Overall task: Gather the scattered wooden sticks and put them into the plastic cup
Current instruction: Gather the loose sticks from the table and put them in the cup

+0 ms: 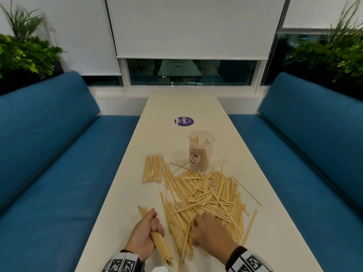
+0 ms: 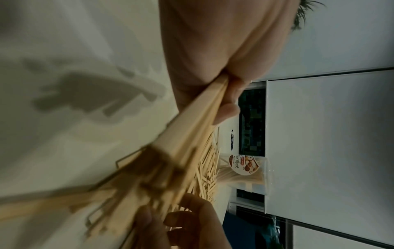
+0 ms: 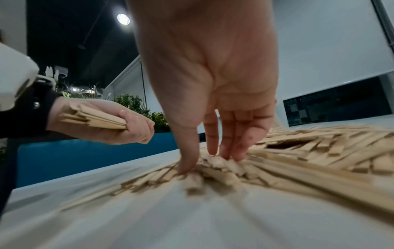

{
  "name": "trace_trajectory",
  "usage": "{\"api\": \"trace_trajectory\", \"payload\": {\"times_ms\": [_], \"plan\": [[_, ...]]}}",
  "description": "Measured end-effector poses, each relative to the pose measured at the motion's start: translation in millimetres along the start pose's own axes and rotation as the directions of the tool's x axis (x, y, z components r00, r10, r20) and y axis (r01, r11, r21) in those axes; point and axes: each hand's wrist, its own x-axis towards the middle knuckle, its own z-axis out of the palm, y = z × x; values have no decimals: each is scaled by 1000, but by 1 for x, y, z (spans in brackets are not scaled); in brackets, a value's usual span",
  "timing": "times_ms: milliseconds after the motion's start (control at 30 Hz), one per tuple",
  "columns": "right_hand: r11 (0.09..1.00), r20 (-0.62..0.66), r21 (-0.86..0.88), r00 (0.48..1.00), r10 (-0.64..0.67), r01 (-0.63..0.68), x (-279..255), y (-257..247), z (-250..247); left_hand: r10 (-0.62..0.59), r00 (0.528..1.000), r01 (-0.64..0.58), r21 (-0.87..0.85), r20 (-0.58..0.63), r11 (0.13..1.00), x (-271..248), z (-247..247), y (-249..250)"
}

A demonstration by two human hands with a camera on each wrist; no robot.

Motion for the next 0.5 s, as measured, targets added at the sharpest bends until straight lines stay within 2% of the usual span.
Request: {"api": "trace_trajectory", "payload": {"times_ms": [367,500], "plan": [[987,-162,125,979,124,-104,7,9,12,9,1000,-9,75,-3,997,4,1,-15],[946,-117,276,971,208,-169,6,10,-3,39,999,-41,131,16,991,7,10,-21]]}}
